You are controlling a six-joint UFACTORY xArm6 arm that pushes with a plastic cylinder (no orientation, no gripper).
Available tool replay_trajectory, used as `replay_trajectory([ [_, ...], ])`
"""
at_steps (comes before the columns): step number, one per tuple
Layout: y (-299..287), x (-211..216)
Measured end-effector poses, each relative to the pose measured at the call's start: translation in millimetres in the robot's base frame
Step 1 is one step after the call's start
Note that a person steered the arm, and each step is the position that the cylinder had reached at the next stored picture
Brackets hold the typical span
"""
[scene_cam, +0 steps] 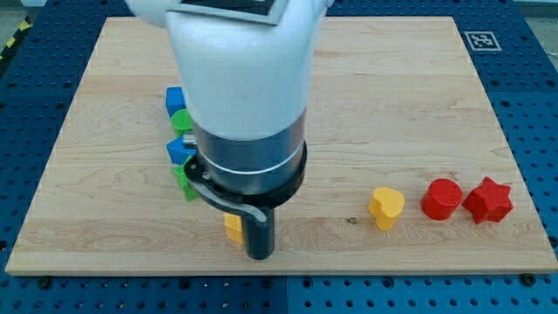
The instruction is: Push the yellow hexagon to the line of blocks
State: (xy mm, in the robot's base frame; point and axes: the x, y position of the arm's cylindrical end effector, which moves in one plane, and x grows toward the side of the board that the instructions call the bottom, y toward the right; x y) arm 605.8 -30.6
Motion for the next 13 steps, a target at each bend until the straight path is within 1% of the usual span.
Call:
replay_trajectory([
  [4,6,-20],
  [8,9,-59],
  [10,8,-56],
  [11,-8,-45],
  [12,-26,-45],
  [13,-31,-45],
])
